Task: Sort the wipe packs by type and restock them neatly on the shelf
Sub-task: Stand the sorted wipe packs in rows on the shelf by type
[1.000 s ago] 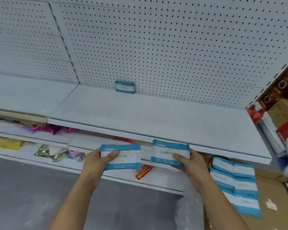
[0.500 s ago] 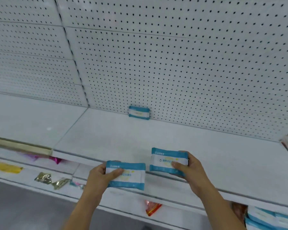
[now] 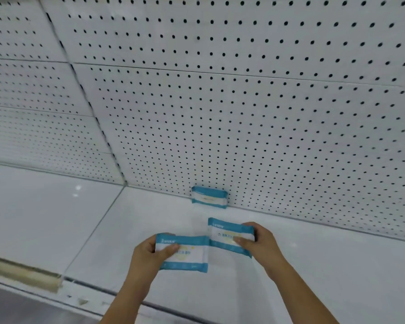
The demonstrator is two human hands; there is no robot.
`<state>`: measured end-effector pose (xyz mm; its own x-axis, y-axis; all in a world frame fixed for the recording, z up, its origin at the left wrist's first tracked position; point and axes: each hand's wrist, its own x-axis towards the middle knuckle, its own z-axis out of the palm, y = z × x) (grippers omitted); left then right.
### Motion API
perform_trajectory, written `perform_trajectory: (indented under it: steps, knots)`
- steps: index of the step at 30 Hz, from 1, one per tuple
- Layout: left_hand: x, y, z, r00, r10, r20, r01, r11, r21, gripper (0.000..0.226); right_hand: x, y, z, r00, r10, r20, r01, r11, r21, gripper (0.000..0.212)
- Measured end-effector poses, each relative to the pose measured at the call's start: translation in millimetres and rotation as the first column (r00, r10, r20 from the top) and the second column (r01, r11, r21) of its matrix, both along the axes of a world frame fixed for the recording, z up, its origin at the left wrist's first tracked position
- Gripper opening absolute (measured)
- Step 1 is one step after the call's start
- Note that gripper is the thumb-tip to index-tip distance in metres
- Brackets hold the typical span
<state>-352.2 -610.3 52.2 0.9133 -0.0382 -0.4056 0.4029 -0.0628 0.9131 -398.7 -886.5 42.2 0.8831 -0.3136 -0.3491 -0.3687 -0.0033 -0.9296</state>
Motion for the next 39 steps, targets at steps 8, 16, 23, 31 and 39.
perform_trajectory:
  steps: [8, 16, 23, 31, 39]
  knots:
    - [80, 12, -18, 0.992, -0.127, 0.009, 0.128, 0.992, -0.016, 0.022, 94, 28, -31, 0.992, -0.125, -0.002, 0.122, 0.973, -0.197, 0.024]
    - [132, 30, -54, 0.964, -0.265, 0.007, 0.265, 0.964, 0.006, 0.021, 139, 58, -60, 0.888, -0.459, -0.017, 0.424, 0.835, -0.349, 0.028]
    - [142, 28, -61, 0.955, -0.294, -0.028, 0.295, 0.955, 0.041, 0.023, 149, 66, -62, 0.902, -0.422, 0.091, 0.414, 0.788, -0.456, 0.029]
    - [144, 0, -65, 0.934, -0.358, 0.015, 0.356, 0.932, 0.074, 0.025, 142, 60, -63, 0.893, -0.445, 0.069, 0.441, 0.832, -0.337, 0.048]
    - [159, -62, -74, 0.902, -0.402, 0.155, 0.393, 0.915, 0.088, 0.026, 93, 32, -68, 0.895, -0.444, -0.040, 0.403, 0.844, -0.354, 0.027]
